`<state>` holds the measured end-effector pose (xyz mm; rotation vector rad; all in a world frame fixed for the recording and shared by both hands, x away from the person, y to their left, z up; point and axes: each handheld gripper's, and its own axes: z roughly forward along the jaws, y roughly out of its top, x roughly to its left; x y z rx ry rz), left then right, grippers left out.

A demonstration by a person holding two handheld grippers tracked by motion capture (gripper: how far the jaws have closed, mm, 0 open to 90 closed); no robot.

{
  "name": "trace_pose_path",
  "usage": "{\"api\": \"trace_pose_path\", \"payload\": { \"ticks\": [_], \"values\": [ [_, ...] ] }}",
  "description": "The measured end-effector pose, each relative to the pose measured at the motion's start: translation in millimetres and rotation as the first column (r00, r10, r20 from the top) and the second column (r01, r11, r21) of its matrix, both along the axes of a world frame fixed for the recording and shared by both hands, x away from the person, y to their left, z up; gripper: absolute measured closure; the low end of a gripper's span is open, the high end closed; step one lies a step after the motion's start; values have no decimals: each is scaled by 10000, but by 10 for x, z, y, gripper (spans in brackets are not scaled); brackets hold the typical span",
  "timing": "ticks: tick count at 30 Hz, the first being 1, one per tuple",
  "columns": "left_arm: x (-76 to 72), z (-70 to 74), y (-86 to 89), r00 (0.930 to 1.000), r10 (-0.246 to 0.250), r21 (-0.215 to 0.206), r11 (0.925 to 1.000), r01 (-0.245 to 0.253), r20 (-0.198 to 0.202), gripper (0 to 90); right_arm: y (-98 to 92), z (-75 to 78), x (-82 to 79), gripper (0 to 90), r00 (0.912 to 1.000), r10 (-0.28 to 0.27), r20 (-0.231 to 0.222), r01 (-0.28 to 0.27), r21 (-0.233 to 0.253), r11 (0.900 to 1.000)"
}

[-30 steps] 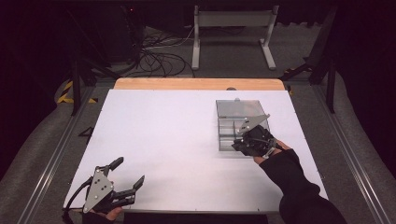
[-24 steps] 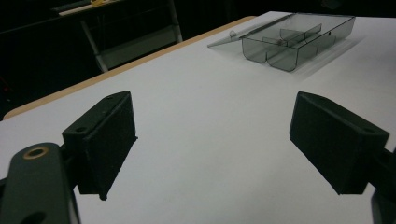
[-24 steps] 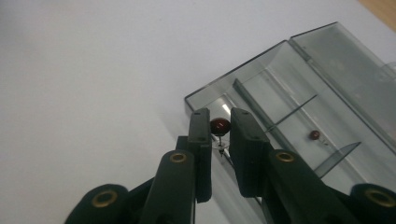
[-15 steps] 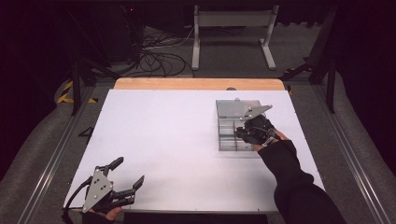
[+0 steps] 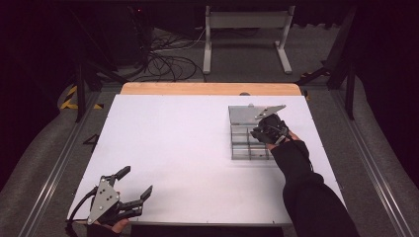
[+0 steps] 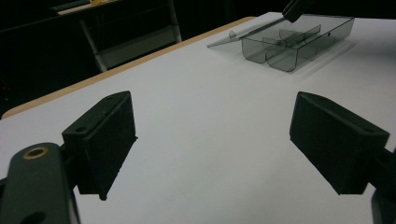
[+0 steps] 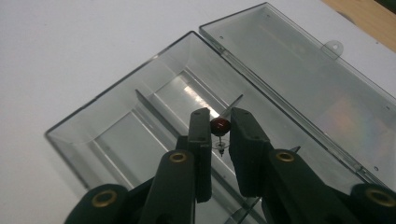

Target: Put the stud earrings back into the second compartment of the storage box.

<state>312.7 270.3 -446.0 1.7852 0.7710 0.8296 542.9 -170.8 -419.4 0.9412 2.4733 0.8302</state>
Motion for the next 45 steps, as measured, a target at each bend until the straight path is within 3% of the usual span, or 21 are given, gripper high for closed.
{"api": "trace_pose_path", "payload": {
  "ticks": [21,27,33,38,45],
  "values": [
    [-1,-1,6,10000,-1,-65,10000,1,-16,150,51,-259,230,788,9984,-468,-324,448,-615,9971],
    [0,0,2,10000,-4,-66,10000,4,-16,150,64,-240,215,697,9990,-414,-153,404,-603,9974],
    [5,1,5,10000,5,-15,10000,-5,-12,150,53,-161,152,608,9988,-484,4,483,-388,9981],
    [7,2,7,10000,33,-25,10000,-33,8,150,33,-28,45,523,9989,-467,77,465,226,9987],
    [0,6,3,10000,39,-135,9999,-40,-82,150,15,166,-196,441,9993,-4,374,-32,959,9954]
  ]
}}
